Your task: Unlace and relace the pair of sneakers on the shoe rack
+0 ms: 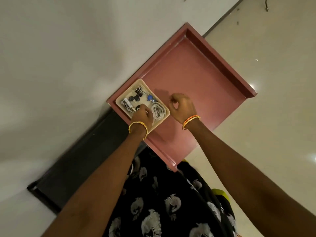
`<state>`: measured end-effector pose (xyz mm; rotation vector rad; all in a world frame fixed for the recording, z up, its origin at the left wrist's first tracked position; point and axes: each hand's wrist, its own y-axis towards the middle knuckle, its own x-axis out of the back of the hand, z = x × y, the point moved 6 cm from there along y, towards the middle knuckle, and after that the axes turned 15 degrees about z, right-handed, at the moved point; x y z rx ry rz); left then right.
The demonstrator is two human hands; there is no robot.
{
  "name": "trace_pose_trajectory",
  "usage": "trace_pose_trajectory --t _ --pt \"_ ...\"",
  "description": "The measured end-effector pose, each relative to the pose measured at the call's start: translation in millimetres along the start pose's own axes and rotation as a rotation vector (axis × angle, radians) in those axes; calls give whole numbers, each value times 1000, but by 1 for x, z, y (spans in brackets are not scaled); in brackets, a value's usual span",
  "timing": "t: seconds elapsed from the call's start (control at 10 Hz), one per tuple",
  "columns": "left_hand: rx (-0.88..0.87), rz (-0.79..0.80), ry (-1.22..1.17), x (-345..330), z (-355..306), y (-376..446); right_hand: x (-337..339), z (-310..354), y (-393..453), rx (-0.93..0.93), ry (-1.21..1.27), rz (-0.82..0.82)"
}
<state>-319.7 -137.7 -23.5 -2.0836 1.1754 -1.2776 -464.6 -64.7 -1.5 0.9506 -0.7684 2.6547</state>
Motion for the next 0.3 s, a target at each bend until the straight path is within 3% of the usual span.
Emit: trace_pose_trajectory --t 0.3 --pt "-172 -464 -160 79 -9 -129 21 144 -62 286 206 -51"
